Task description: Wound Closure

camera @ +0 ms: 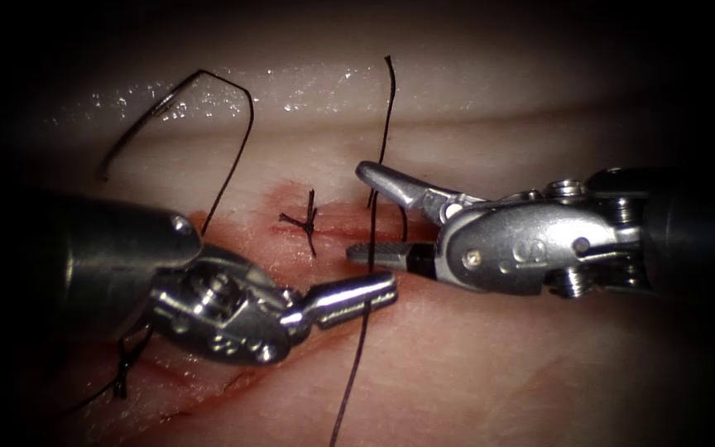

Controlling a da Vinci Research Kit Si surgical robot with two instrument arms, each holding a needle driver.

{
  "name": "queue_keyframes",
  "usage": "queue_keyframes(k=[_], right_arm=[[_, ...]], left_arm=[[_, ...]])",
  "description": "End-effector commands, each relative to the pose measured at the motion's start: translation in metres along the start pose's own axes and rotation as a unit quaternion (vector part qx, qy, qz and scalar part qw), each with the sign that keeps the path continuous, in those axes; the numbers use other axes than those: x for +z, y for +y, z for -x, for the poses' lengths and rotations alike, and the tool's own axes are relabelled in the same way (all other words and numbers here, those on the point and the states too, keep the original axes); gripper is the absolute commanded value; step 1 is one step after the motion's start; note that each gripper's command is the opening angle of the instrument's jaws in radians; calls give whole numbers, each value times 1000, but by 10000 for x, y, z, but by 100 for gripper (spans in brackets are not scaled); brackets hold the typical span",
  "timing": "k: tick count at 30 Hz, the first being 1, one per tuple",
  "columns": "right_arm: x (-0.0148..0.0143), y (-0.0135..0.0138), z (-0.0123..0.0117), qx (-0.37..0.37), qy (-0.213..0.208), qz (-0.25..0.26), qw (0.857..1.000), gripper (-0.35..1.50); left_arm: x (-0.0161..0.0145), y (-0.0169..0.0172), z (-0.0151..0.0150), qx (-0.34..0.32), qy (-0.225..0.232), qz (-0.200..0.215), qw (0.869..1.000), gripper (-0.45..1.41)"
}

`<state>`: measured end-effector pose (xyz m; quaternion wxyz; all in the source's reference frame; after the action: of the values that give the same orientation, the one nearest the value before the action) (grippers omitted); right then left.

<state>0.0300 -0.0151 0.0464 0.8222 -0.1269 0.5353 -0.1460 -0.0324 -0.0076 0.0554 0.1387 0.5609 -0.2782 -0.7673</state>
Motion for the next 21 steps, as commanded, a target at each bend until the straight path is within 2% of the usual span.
queue_keyframes(k=[1, 2, 3, 4, 5, 6, 8, 10, 11, 13, 14, 17, 21], right_arm=[[9, 2, 0, -1, 2, -2, 1000, 126], [10, 2, 0, -1, 2, -2, 1000, 123], [10, 1, -1, -1, 3, -2, 1000, 111], [11, 0, -2, -5, 8, -4, 1000, 79], [12, -1, -4, -8, 7, -8, 1000, 41], [13, -4, -5, -9, 11, -23, 1000, -35], [15, -5, -4, -9, 12, -26, 1000, -35], [17, -6, 1, -11, 10, -33, 999, -35], [17, -6, 4, -12, 10, -34, 999, -35], [18, -6, 14, -13, 6, -42, 999, -35], [17, -5, 19, -14, 2, -43, 999, -35], [16, -2, 39, -3, -5, -42, 999, -35], [14, 2, 66, 26, 3, -26, 999, -35]], left_arm=[[7, 4, 3, -1, 0, 0, 1000, -45], [7, 4, 2, -1, 0, 0, 1000, -45], [7, 4, 2, -1, 0, -1, 1000, -45], [7, 4, 2, -1, 0, -1, 1000, -45], [8, 4, 2, -1, 0, -1, 1000, -45], [8, 4, 2, -4, 0, 0, 1000, -45], [8, 4, 2, -16, 0, 0, 1000, -45], [9, 4, 3, -28, -1, 1, 1000, 36], [10, 4, 2, -28, -1, 1, 1000, 61], [11, 5, 0, -45, -3, 3, 999, 89], [11, 6, -2, -45, -3, 1, 999, 98], [11, 10, -11, -43, -5, -1, 999, 104], [10, 16, -18, -40, 0, 0, 999, 98]])
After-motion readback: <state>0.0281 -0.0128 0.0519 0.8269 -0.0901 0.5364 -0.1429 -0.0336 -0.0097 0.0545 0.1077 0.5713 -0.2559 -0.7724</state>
